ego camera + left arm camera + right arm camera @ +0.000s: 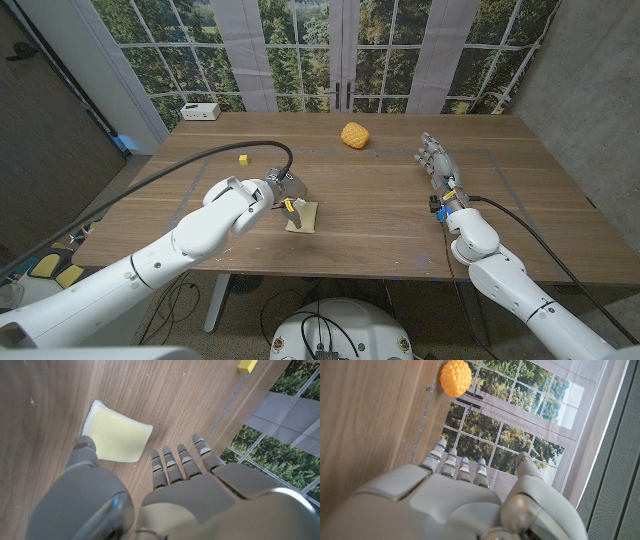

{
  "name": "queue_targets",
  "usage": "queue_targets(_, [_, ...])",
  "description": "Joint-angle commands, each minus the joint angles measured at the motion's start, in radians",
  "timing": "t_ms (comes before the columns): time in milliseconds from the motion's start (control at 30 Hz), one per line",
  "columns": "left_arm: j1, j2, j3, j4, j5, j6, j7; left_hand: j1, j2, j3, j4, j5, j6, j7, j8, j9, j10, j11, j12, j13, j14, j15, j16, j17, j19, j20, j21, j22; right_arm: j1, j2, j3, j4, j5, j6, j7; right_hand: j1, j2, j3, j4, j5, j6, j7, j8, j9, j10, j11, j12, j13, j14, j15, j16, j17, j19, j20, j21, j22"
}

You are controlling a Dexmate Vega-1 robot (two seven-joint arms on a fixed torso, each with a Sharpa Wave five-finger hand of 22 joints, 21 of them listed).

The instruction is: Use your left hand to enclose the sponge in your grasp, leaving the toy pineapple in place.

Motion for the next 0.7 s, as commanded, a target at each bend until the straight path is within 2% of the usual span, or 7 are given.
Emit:
queue_targets(33, [-0.015,-0.036,0.010,0.033,0.008,-0.011,-0.039,-0.013,0.003,-0.008,0.003,0.005,0.004,0.003,-0.003,0.004,0.017,-0.003,0.007,0.006,0.014,-0.004,0.006,0.004,0.012,0.003,0.008,0.004,0.007,-0.006,-0.002,0.005,0.000,-0.006,0.011,-0.012,-0.002,-0.002,0.002,0.004,0.009,-0.004,-0.002,0.002,0.006,0.000,0.003,0.005,0.006,0.002,0.007,0.002,0.009,0.005,0.003,0.003])
queue_targets(100, [-0.020,-0.045,0.005,0.041,-0.030,-0.012,-0.045,-0.015,0.005,-0.009,0.005,0.005,0.004,0.001,-0.003,0.004,0.022,-0.006,0.009,0.006,0.016,-0.004,0.007,0.004,0.013,0.003,0.008,0.004,0.008,-0.006,-0.002,0.007,0.000,-0.005,0.012,-0.013,-0.002,-0.002,0.002,0.004,0.009,-0.003,-0.002,0.002,0.005,0.000,0.003,0.005,0.007,0.002,0.006,0.002,0.010,0.006,0.003,0.003])
queue_targets(333, [-0.038,-0.053,0.034,0.056,-0.003,-0.022,-0.047,-0.025,0.013,-0.015,0.012,0.007,0.011,0.004,-0.001,0.004,0.042,-0.008,0.014,0.007,0.032,-0.011,0.012,0.005,0.017,0.002,0.009,0.005,0.007,-0.008,0.001,0.008,-0.002,-0.006,0.007,-0.015,-0.003,-0.002,0.003,0.005,0.009,-0.006,-0.002,0.002,0.006,-0.002,0.003,0.005,0.013,-0.001,0.008,0.002,0.013,0.012,0.004,0.003])
queue_targets(533, [-0.059,-0.069,0.066,0.065,0.040,-0.026,-0.086,-0.025,0.016,-0.018,0.014,0.008,0.014,0.008,-0.001,0.004,0.047,-0.008,0.015,0.008,0.035,-0.009,0.011,0.005,0.018,0.002,0.009,0.006,0.004,-0.006,0.004,0.017,0.000,0.003,0.009,-0.016,-0.003,-0.001,0.004,0.005,0.008,-0.006,-0.003,0.002,0.005,-0.002,0.002,0.005,0.017,-0.002,0.008,0.003,0.016,0.014,0.005,0.003])
queue_targets(567, [-0.057,-0.051,0.058,0.064,0.007,-0.054,-0.043,-0.025,0.017,-0.018,0.014,0.008,0.014,0.008,-0.001,0.004,0.050,-0.007,0.015,0.008,0.037,-0.009,0.012,0.004,0.019,0.002,0.010,0.006,0.003,-0.005,0.005,0.018,0.002,0.003,0.008,-0.016,-0.003,-0.001,0.004,0.005,0.008,-0.006,-0.003,0.002,0.005,-0.001,0.002,0.005,0.017,-0.002,0.008,0.003,0.016,0.014,0.004,0.003])
queue_targets(600, [-0.055,-0.065,0.068,0.061,0.064,-0.025,-0.071,-0.025,0.017,-0.018,0.014,0.008,0.015,0.009,-0.001,0.004,0.051,-0.009,0.016,0.008,0.037,-0.009,0.012,0.004,0.020,0.002,0.010,0.006,0.003,-0.005,0.005,0.020,0.002,0.006,0.010,-0.016,-0.003,-0.001,0.004,0.005,0.008,-0.006,-0.003,0.002,0.005,-0.003,0.002,0.005,0.019,-0.003,0.008,0.002,0.017,0.015,0.005,0.003])
queue_targets(700, [-0.052,-0.067,0.079,0.061,0.105,-0.027,-0.070,-0.022,0.018,-0.019,0.013,0.009,0.015,0.009,-0.001,0.004,0.057,-0.012,0.017,0.008,0.043,-0.011,0.013,0.004,0.025,0.006,0.012,0.006,0.001,-0.003,0.006,0.025,0.006,0.008,0.009,-0.018,-0.003,-0.001,0.005,0.005,0.008,-0.007,-0.003,0.002,0.006,-0.003,0.002,0.005,0.020,-0.002,0.009,0.003,0.017,0.016,0.005,0.003])
